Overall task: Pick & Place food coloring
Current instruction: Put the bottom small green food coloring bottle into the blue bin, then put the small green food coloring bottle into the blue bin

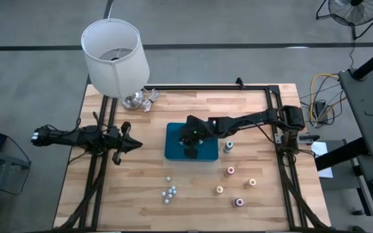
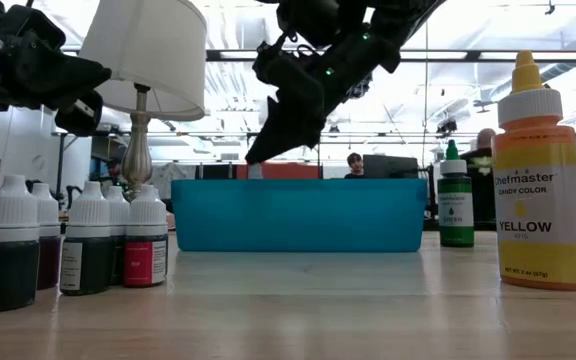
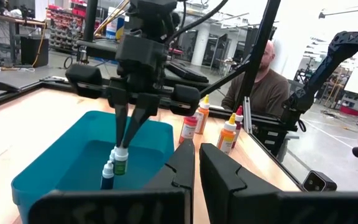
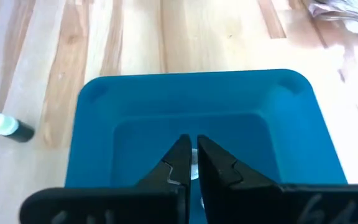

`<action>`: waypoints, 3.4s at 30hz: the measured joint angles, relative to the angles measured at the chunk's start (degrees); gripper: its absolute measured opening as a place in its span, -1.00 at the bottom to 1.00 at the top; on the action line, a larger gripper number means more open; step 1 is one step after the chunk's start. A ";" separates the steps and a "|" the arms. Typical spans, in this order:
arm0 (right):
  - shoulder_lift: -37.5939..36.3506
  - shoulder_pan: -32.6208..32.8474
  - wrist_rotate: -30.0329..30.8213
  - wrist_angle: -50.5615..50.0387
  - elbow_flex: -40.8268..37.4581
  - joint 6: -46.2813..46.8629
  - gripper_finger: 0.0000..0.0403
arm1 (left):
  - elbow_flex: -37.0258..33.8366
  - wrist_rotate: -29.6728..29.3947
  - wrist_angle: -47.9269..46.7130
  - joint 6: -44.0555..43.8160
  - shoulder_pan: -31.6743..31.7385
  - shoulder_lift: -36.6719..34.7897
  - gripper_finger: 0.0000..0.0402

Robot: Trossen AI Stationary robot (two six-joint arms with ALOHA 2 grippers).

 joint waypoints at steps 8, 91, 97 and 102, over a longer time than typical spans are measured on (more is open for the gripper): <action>2.03 -0.17 0.05 1.19 -0.08 0.00 -0.96 | 0.02 -0.02 0.00 0.00 0.00 0.00 -1.00; 4.00 0.33 0.69 10.53 -6.08 0.35 -0.49 | 0.00 -0.02 0.00 0.01 -0.01 0.00 -1.00; 3.40 0.33 0.69 10.49 -6.08 0.18 -0.44 | 0.00 -0.02 0.00 0.00 -0.02 0.00 -1.00; 0.62 0.49 0.69 10.47 -5.66 -0.26 -0.44 | 0.00 -0.04 0.00 0.00 0.00 0.00 -1.00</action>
